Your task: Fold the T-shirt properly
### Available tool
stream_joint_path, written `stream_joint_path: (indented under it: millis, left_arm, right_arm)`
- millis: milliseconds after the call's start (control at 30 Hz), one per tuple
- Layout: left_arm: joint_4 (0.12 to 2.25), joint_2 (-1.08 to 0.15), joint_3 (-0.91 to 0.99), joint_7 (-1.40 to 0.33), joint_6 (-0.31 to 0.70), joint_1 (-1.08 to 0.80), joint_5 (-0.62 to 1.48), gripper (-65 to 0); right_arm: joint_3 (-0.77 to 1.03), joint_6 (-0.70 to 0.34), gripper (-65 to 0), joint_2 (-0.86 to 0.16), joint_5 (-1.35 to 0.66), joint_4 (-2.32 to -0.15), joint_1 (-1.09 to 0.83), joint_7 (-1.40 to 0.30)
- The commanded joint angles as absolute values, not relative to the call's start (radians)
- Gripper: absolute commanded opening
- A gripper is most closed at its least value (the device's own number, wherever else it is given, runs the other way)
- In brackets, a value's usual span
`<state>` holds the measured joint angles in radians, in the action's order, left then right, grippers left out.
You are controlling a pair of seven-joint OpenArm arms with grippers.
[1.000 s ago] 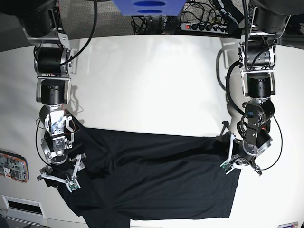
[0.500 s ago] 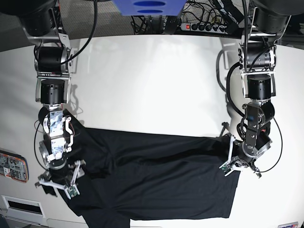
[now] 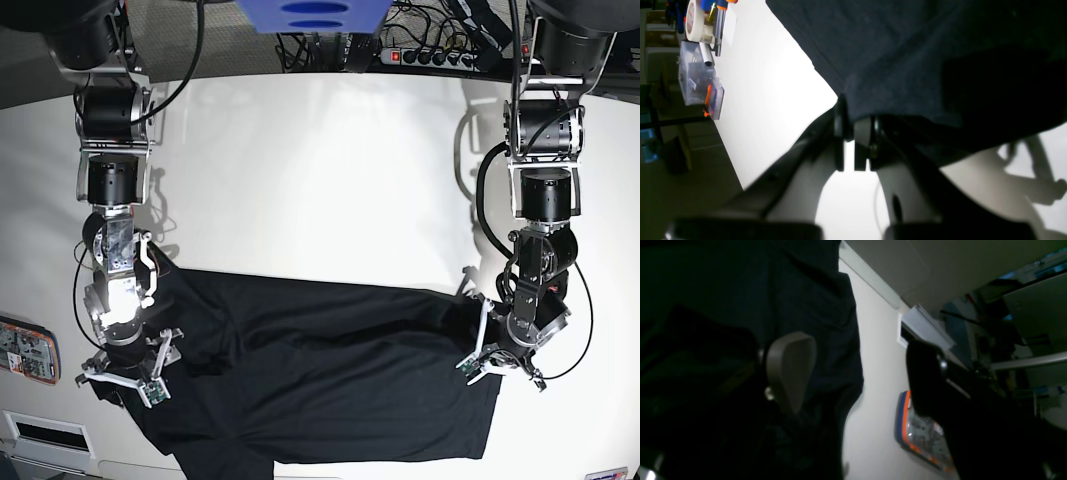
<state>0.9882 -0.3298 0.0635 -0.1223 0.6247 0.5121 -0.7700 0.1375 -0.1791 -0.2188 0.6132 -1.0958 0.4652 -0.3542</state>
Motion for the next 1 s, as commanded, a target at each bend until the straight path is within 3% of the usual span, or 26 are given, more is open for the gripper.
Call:
stream_joint_path:
  millis: [0, 33, 167, 333, 633, 800, 967]
  left_arm:
    - [1.007, -0.338, 0.071, -0.114, 0.567, 0.552, -0.766, -65.0]
    - [1.007, -0.341, 0.071, -0.114, 0.499, 0.552, -0.766, -65.0]
    - [1.006, -0.348, 0.068, -0.116, 0.321, 0.561, -0.837, -31.7]
    - [0.960, -0.337, 0.065, -0.116, 0.255, 0.568, -0.981, -0.4]
    - [0.966, -0.280, 0.091, -0.110, 0.251, 0.565, -0.931, 0.0]
    - [1.095, -0.216, 0.225, -0.113, 0.259, 0.541, -0.559, 0.0]
    - [1.190, -0.194, 0.226, -0.165, 0.260, 0.440, -0.165, 0.0]
  right_arm:
    - [0.139, -0.165, -20.6, -0.229, 0.615, -1.112, 0.490, -0.341]
    - [0.139, -0.166, -20.6, -0.229, 0.615, -1.112, 0.490, -0.341]
    - [0.139, -0.166, -20.6, -0.229, 0.615, -1.112, 0.464, -0.341]
    - [0.139, -0.166, -20.6, -0.229, 0.615, -1.113, 0.387, -0.341]
    - [0.145, -0.166, -20.6, -0.229, 0.601, -1.124, 0.358, -0.340]
    - [0.147, -0.232, -20.6, -0.229, 0.355, -1.236, 0.358, -0.364]
    - [0.148, -0.249, -20.6, -0.232, -0.004, -1.285, 0.361, -0.478]
